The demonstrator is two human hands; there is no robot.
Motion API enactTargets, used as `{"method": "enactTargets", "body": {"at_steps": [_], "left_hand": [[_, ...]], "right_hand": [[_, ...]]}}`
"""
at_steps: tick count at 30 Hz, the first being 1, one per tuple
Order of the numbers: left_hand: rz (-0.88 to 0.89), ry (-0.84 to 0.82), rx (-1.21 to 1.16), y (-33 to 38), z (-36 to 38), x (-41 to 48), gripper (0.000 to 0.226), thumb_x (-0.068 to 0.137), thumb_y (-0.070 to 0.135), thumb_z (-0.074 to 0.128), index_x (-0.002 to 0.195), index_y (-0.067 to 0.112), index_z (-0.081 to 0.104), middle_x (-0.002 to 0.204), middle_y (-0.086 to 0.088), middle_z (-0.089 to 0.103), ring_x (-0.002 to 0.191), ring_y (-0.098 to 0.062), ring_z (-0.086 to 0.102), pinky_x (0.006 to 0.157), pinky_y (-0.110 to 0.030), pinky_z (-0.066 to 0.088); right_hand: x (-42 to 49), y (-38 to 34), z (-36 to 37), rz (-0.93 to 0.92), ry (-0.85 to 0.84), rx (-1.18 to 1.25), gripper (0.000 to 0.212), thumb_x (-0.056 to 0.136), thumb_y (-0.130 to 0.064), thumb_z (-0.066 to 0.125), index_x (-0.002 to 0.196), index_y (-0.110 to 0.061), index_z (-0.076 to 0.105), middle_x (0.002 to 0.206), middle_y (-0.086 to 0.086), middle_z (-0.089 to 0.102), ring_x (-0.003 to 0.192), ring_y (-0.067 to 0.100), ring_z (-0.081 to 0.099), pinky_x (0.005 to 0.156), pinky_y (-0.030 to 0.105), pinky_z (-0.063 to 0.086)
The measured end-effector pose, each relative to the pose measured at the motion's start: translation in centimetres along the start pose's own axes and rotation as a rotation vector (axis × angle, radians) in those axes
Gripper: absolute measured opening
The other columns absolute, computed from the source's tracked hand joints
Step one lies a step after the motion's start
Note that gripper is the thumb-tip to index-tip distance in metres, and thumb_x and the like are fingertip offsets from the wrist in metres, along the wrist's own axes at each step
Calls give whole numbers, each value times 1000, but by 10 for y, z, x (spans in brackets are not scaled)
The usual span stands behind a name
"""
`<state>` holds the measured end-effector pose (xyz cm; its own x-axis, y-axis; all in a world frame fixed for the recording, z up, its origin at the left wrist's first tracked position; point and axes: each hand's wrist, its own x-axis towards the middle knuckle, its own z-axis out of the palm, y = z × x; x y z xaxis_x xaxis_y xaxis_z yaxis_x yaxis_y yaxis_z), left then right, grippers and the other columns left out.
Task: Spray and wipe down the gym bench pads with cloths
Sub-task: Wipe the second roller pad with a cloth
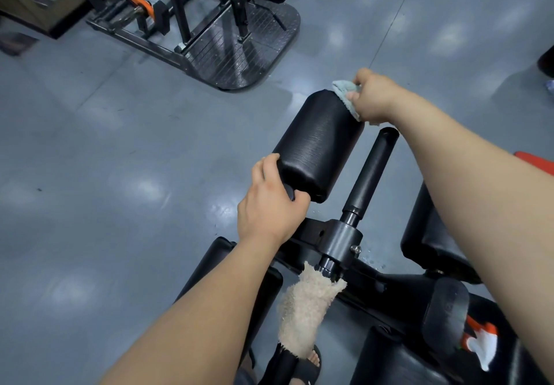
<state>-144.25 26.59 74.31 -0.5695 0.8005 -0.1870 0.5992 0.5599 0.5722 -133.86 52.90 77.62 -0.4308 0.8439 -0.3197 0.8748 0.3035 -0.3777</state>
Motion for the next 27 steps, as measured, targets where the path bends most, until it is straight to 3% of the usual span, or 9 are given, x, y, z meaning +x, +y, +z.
{"method": "enactTargets", "body": {"at_steps": [4,10,12,19,23,27], "left_hand": [[-25,-5,23,1,1,1,79,87,45,57,155,30,21,158,13,28,118,-20,57,86,-34,36],[-13,-1,44,2,2,2,78,87,45,58,155,27,23,158,11,28,119,-22,57,85,-33,35],[-16,-1,55,2,2,2,78,87,44,57,155,26,23,159,10,28,120,-22,56,84,-33,34],[-14,-8,63,1,2,1,78,88,45,58,155,25,22,158,9,28,119,-23,56,82,-34,35],[-8,-7,55,0,2,2,77,88,44,58,154,25,23,157,9,29,117,-23,57,84,-36,38],[-2,-3,38,0,2,2,75,88,44,57,152,26,26,155,11,29,115,-20,58,83,-35,38]], "right_hand": [[-10,9,-1,5,-4,-34,24,103,-22,50,125,-12,48,108,11,56,90,32,55,77,33,41],[-35,-20,2,-162,15,-126,12,92,-21,57,101,-22,49,95,5,60,86,30,56,73,35,47],[-54,-35,11,-255,-11,-179,14,90,-20,58,96,-23,46,90,2,56,83,29,53,69,34,42],[-111,-58,52,-474,-101,-140,12,96,-16,50,100,-20,40,96,0,46,73,18,46,54,29,28],[-93,-51,45,-413,-129,-87,14,99,-24,54,102,-23,41,101,2,48,79,17,47,57,30,30],[-61,-47,26,-286,16,-50,18,100,-25,53,113,-13,47,100,2,43,92,23,43,74,29,30]]}}
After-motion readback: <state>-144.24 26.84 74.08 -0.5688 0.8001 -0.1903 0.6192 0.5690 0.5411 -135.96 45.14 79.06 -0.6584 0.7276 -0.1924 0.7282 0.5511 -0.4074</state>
